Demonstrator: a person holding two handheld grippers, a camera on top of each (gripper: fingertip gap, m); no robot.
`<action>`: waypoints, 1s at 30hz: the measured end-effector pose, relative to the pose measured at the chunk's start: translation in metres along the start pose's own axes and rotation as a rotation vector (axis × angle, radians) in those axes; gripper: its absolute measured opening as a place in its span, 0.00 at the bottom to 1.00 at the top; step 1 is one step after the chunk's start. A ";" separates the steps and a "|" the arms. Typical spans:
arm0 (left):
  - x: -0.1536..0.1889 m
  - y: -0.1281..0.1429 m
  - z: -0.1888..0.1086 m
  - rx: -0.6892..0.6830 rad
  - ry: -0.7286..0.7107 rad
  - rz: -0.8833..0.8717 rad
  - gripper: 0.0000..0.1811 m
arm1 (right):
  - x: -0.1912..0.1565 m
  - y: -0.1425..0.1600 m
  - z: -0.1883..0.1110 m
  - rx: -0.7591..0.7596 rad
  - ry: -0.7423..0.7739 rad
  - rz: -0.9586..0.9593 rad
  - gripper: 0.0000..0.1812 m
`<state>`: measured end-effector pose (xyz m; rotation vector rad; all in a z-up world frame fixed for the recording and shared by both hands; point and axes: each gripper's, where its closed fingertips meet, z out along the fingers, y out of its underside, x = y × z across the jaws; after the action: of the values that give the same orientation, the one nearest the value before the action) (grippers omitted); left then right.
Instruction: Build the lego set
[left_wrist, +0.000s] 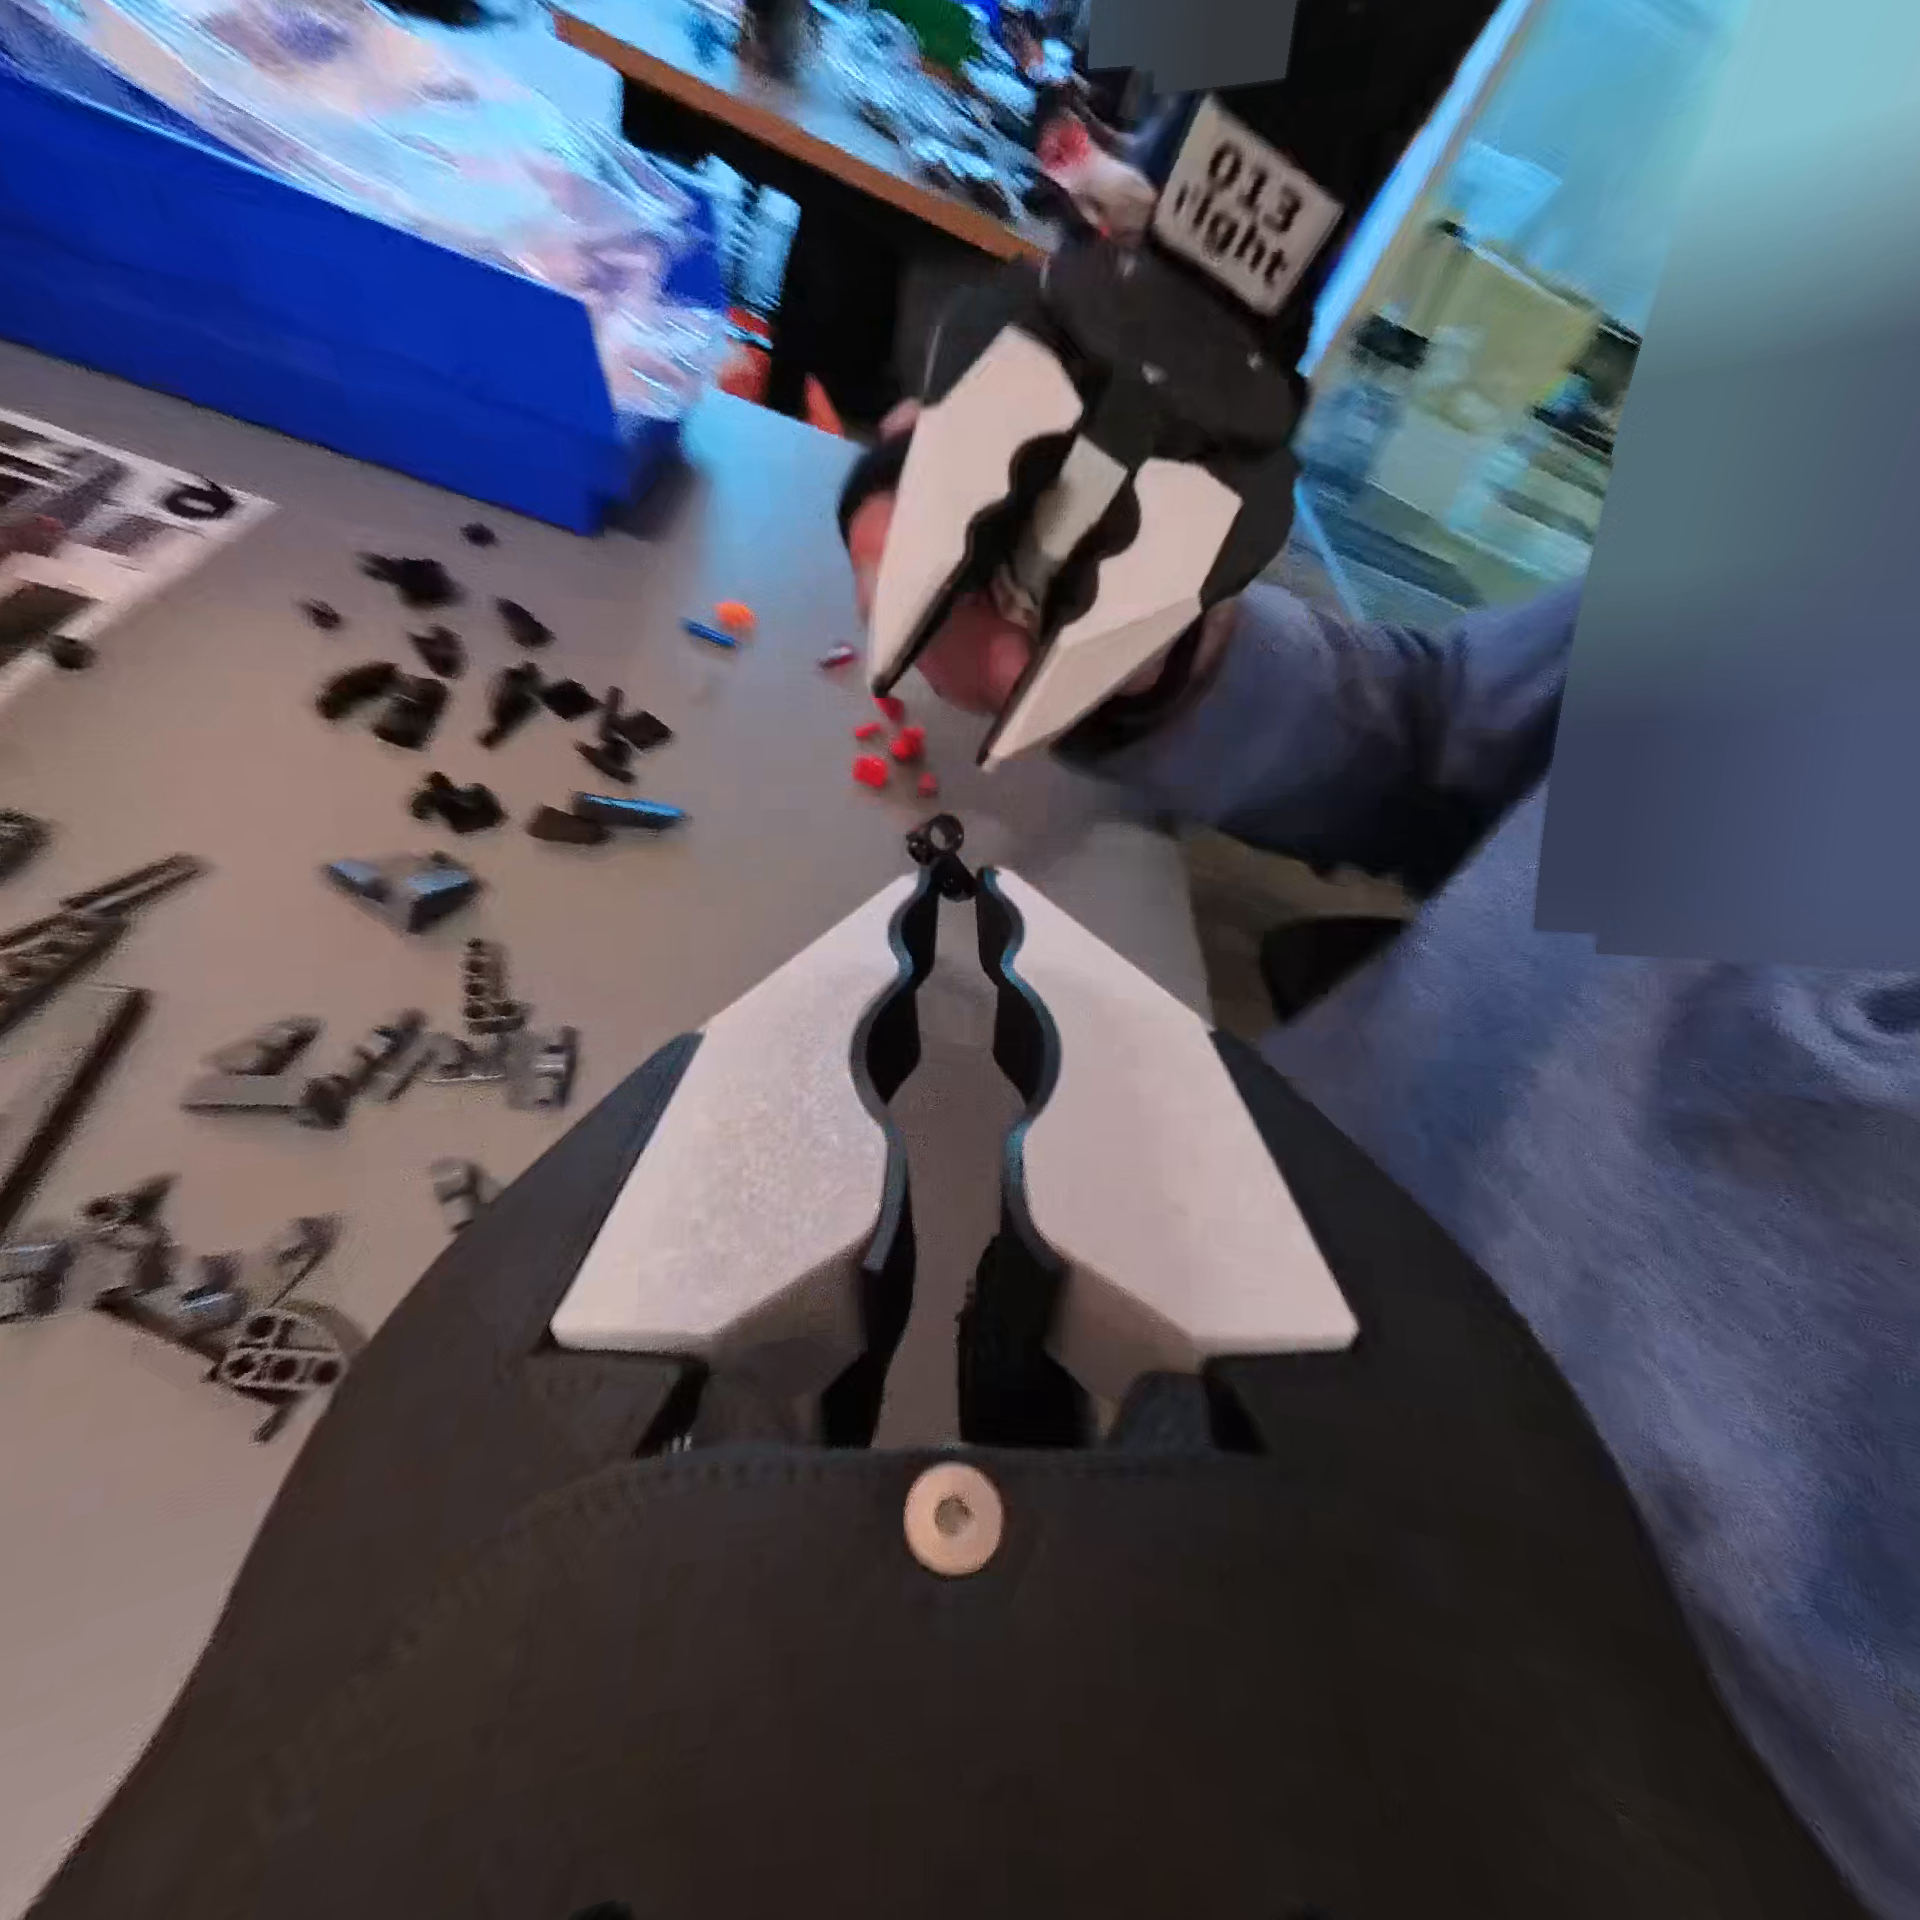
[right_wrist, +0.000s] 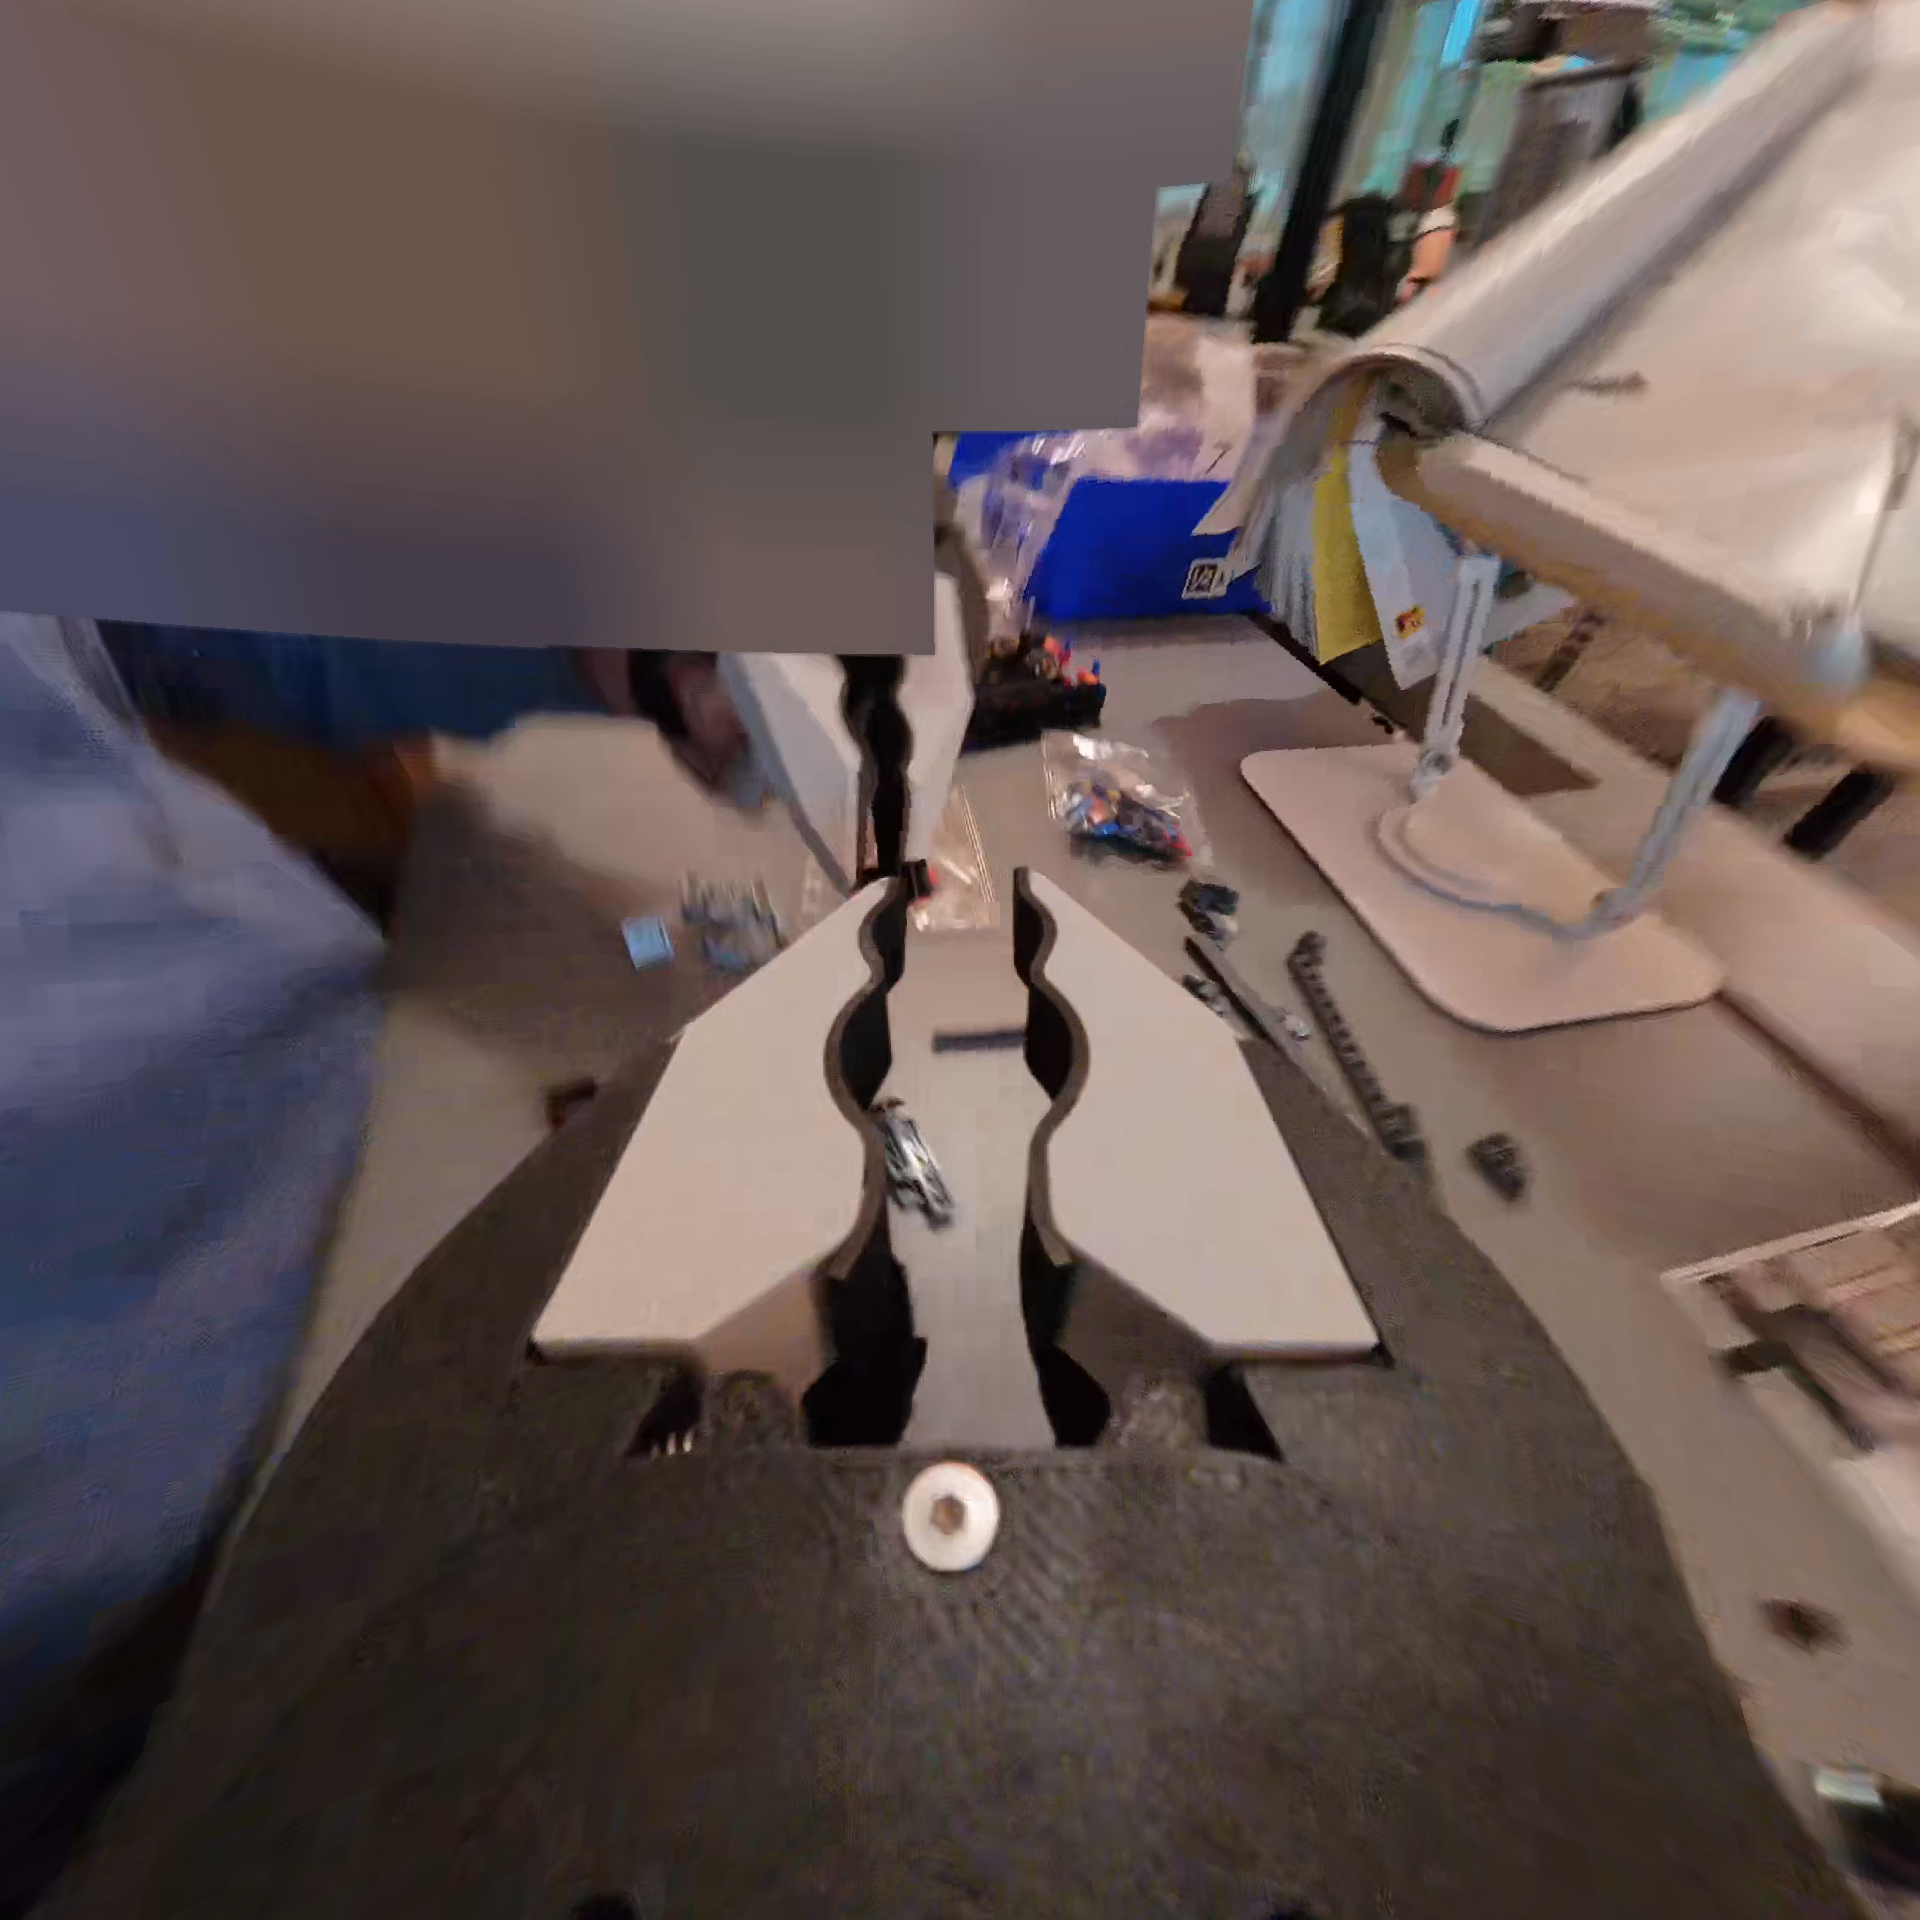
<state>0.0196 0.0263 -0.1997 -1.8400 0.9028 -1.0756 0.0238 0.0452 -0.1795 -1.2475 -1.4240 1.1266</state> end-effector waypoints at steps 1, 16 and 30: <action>0.003 0.001 0.000 -0.017 0.031 -0.006 0.03 | -0.005 0.002 0.000 -0.065 -0.003 -0.125 0.11; 0.025 0.017 0.000 -0.176 0.384 -0.180 0.03 | -0.036 0.025 0.012 -0.419 -0.037 -0.916 0.07; 0.029 0.027 0.009 -0.200 0.491 -0.241 0.03 | -0.047 0.035 0.008 -0.436 -0.104 -0.928 0.03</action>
<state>0.0340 -0.0080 -0.2168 -1.9155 1.1180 -1.6888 0.0257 0.0007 -0.2183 -0.6273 -2.0740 0.2492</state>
